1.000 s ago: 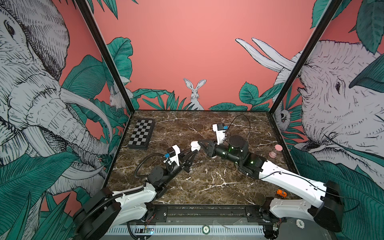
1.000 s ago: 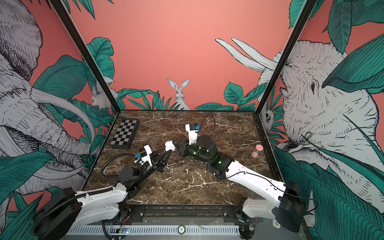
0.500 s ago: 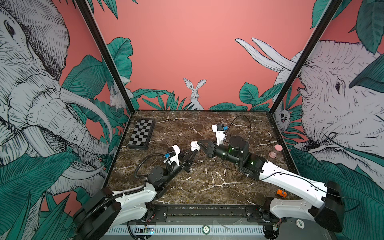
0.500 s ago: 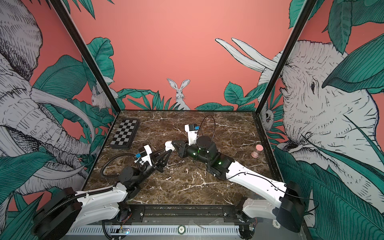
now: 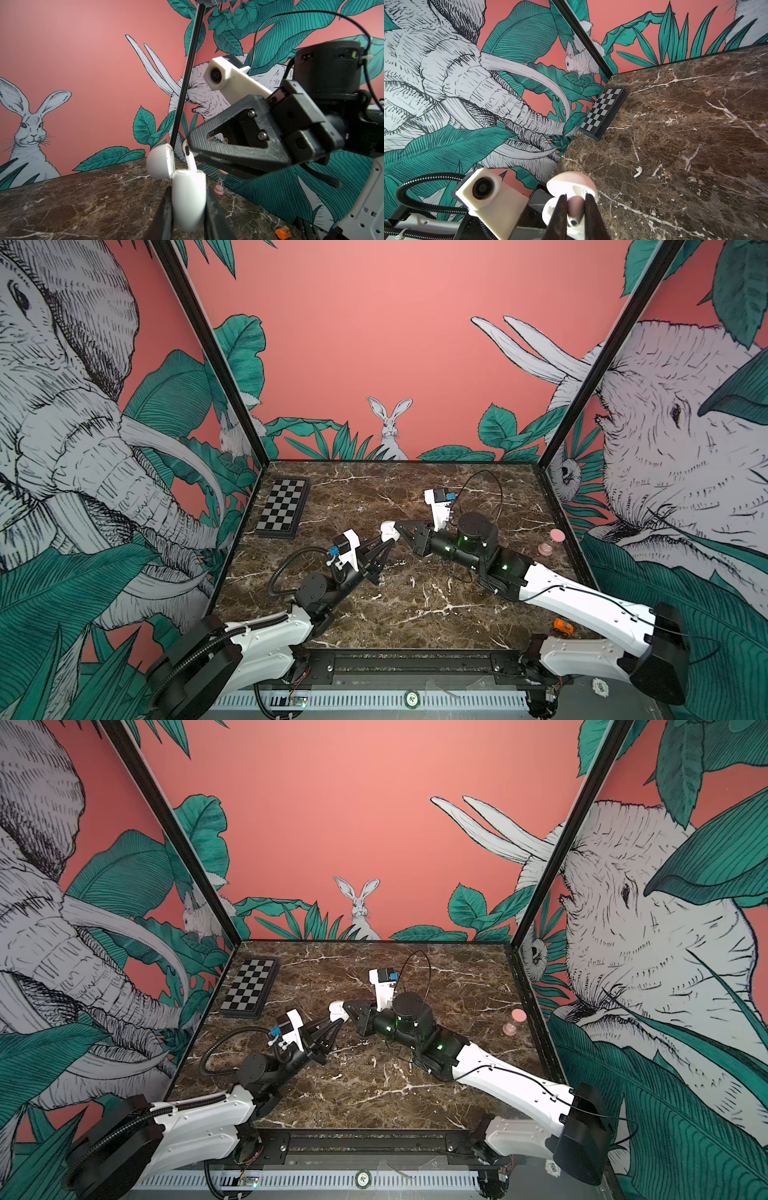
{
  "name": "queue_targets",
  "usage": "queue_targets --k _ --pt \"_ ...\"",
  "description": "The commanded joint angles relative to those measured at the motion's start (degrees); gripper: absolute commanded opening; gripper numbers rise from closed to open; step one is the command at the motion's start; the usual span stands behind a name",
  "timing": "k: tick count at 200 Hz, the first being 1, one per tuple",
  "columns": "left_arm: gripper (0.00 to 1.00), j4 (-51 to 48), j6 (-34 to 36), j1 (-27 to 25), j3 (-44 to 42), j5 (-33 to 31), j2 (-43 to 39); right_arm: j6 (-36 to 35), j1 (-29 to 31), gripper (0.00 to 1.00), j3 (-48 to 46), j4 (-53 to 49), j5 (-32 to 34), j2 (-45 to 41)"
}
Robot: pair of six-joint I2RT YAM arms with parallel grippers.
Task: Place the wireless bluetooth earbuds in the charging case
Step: 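Press the white earbud down into the case slot with the right gripper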
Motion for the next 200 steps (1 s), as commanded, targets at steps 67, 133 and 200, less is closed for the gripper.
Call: queue_targets --k 67,133,200 --pt "0.00 2.84 0.95 -0.12 1.24 0.45 -0.34 -1.07 0.98 0.14 -0.60 -0.32 -1.24 -1.25" --pt "0.00 2.85 1.09 -0.10 1.17 0.10 -0.50 -0.91 1.01 0.14 -1.49 0.31 -1.55 -1.32" --pt "0.00 2.85 0.99 -0.13 1.15 0.22 -0.38 -1.12 1.08 0.15 -1.92 0.73 -1.38 -1.63"
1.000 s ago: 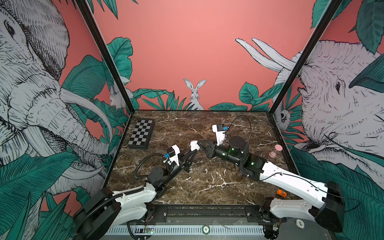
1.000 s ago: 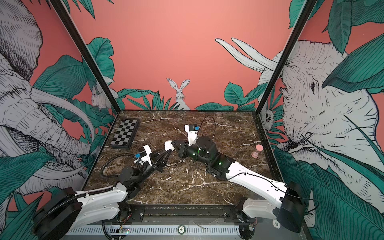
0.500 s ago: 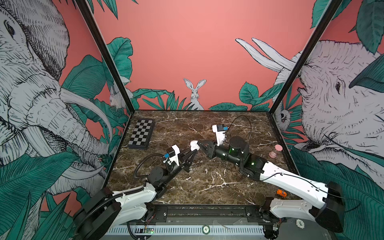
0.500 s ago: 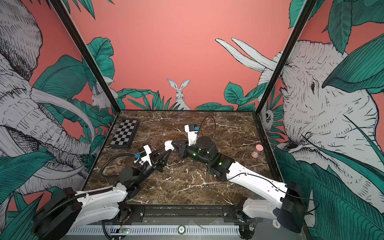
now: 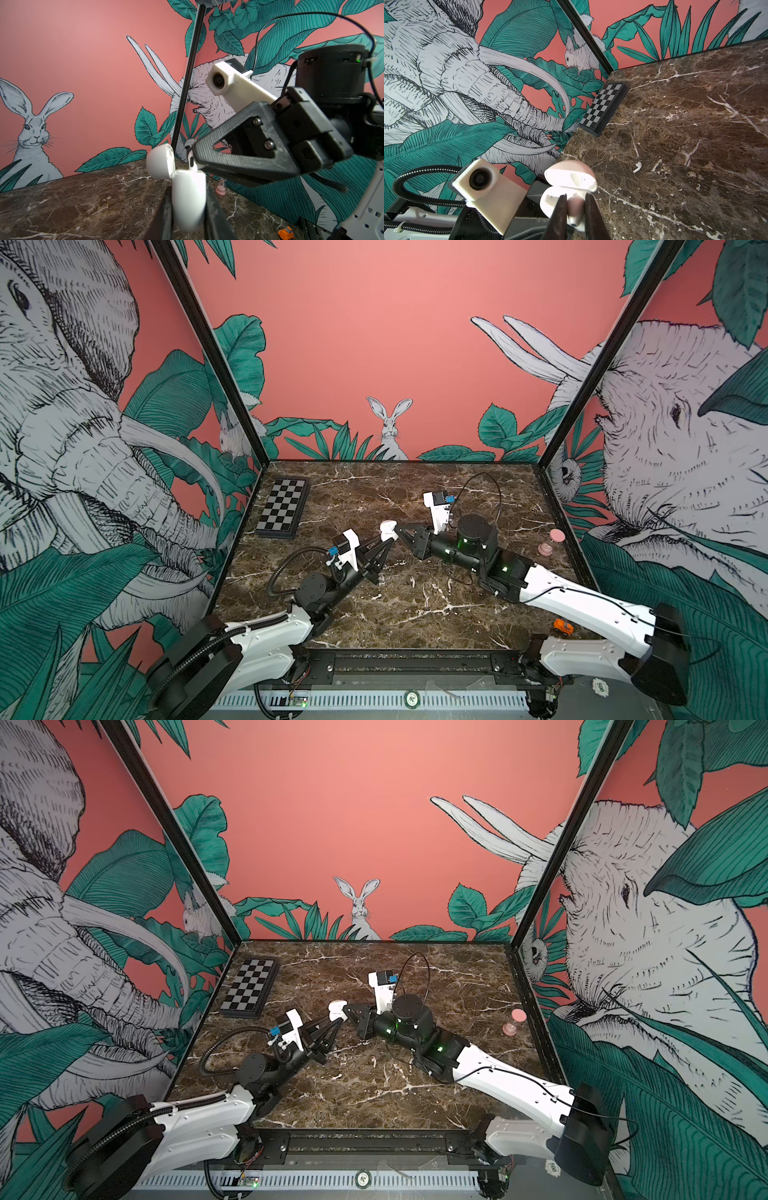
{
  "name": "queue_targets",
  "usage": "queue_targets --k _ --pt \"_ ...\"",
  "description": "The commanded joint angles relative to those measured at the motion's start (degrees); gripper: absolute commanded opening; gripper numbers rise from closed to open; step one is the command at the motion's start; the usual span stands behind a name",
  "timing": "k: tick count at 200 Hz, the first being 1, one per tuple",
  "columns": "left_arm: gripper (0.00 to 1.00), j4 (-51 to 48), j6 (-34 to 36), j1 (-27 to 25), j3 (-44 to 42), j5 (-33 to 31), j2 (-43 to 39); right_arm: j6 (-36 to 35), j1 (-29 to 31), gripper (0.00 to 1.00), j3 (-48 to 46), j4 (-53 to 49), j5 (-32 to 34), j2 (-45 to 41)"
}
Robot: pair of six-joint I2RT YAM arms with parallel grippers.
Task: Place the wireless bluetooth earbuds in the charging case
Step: 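Press the white earbud down into the case slot with the right gripper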
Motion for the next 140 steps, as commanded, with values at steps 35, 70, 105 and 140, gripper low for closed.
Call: queue_targets --k 35,70,105,140 --pt "0.00 2.79 0.53 -0.08 1.04 0.14 -0.50 -0.91 0.68 0.16 -0.49 0.81 -1.07 -1.06" --pt "0.00 2.77 0.49 -0.06 0.93 0.29 -0.61 -0.93 0.66 0.18 -0.49 0.78 -0.99 -1.12" --pt "0.00 2.76 0.49 -0.07 0.95 0.39 -0.52 -1.15 0.67 0.21 -0.43 0.37 -0.67 -1.53" --pt "0.00 2.77 0.49 -0.07 0.88 0.47 -0.37 -1.46 0.72 0.22 -0.49 -0.09 -0.10 -1.79"
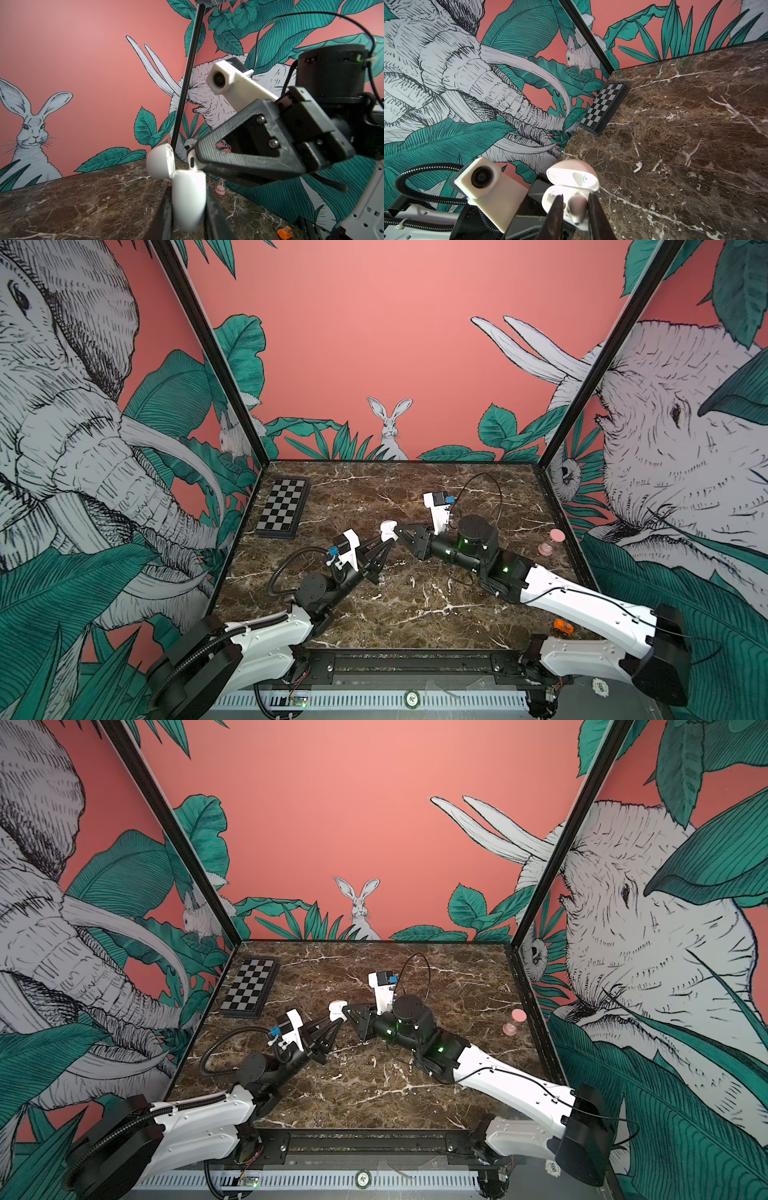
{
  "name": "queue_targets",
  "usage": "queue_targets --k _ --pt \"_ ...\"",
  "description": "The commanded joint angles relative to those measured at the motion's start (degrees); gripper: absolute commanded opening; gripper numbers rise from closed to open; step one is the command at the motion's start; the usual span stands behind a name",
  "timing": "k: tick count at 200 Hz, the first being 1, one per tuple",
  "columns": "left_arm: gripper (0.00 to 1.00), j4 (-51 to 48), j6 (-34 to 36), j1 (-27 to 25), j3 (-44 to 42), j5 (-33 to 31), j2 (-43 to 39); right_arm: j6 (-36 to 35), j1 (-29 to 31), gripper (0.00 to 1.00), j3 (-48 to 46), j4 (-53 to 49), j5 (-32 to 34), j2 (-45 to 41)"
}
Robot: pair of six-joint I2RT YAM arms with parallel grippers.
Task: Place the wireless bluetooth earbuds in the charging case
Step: 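Press the white earbud down into the case slot with the right gripper, then open the right gripper and lift it away from the case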
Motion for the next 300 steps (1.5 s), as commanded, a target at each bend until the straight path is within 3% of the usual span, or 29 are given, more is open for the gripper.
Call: queue_targets --k 1,127,159,196,211,236,300 --pt "0.00 2.74 0.49 -0.07 0.87 0.39 -0.35 -1.14 0.61 0.22 -0.48 -0.01 0.07 -1.51" --pt "0.00 2.76 0.55 -0.06 0.91 0.99 -0.34 -1.83 0.56 0.27 -0.72 -0.89 1.67 -2.90" --pt "0.00 2.77 0.88 -0.06 0.76 1.10 -0.61 -4.61 0.52 0.34 0.79 -4.31 2.98 -4.73" --pt "0.00 2.69 2.06 -0.13 0.69 1.92 -1.00 -9.41 0.21 0.53 2.59 -9.67 6.86 -9.20" --pt "0.00 1.95 2.52 -0.08 1.24 2.84 -1.60 -10.95 -0.48 0.73 3.49 -12.45 8.23 -11.00" --pt "0.00 -3.10 4.11 -0.06 3.50 6.64 -4.96 -12.34 -3.39 0.97 5.22 -16.68 8.91 -13.64" --pt "0.00 -30.67 14.54 2.15 10.54 13.22 -21.88 -11.33 -13.56 0.98 13.37 -25.07 -0.36 -10.91"
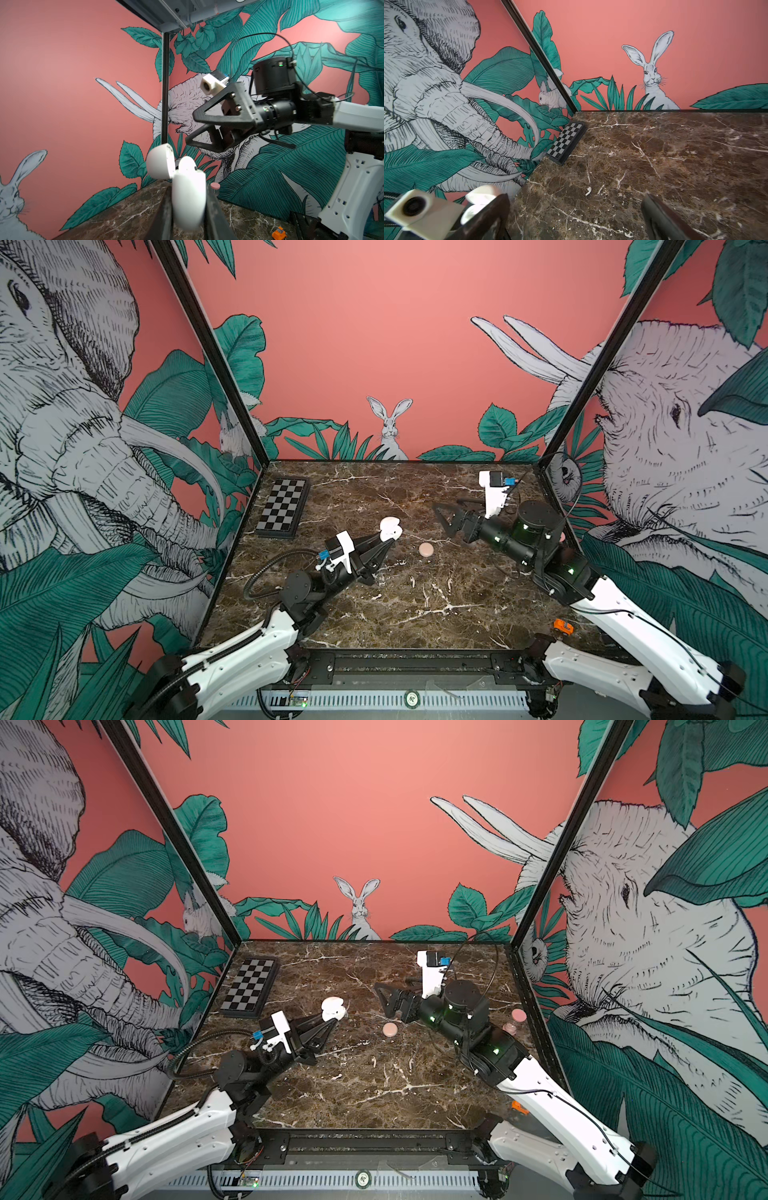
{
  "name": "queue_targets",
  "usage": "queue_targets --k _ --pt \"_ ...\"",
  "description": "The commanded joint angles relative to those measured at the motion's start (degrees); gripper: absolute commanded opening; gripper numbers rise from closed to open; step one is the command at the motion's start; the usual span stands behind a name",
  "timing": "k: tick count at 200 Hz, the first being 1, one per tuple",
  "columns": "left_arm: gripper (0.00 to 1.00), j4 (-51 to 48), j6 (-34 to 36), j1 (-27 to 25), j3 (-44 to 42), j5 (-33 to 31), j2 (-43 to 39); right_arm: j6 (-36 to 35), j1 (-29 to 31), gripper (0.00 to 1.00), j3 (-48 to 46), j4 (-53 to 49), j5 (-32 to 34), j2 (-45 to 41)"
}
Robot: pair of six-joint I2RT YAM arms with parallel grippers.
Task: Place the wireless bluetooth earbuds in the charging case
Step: 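Open the right gripper and lift it away from the case, then move the right gripper over the second white earbud on the table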
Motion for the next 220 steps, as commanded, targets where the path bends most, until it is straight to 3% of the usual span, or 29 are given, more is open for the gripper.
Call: queue_targets --k 1,40,85,114,150,176,220 --pt "0.00 -12.57 5.35 1.75 2.64 3.78 -5.24 -0.36 -1.51 0.98 4.05 -3.95 -3.96 2.29" --pt "0.00 -24.94 9.71 8.94 4.52 5.93 -15.07 -0.89 -1.69 0.98 16.43 -15.32 -3.71 11.73" --pt "0.00 -36.56 19.40 9.30 3.75 0.71 -25.53 2.55 -1.62 0.98 20.55 -16.98 -4.00 20.37" --pt "0.00 -41.82 23.56 9.31 2.35 -2.83 -31.35 3.39 -0.51 0.93 24.77 -19.71 -6.09 28.62" --pt "0.00 -44.47 26.21 9.36 0.14 -7.28 -36.70 0.77 3.74 0.86 33.94 -27.91 -1.57 41.20" --pt "0.00 -44.40 26.92 9.30 -1.08 -9.19 -38.41 -0.42 6.26 0.85 39.75 -30.88 -1.97 49.61" --pt "0.00 -45.35 27.85 9.31 -2.36 -8.18 -40.28 -4.56 10.26 0.83 51.32 -37.19 -0.71 62.64"
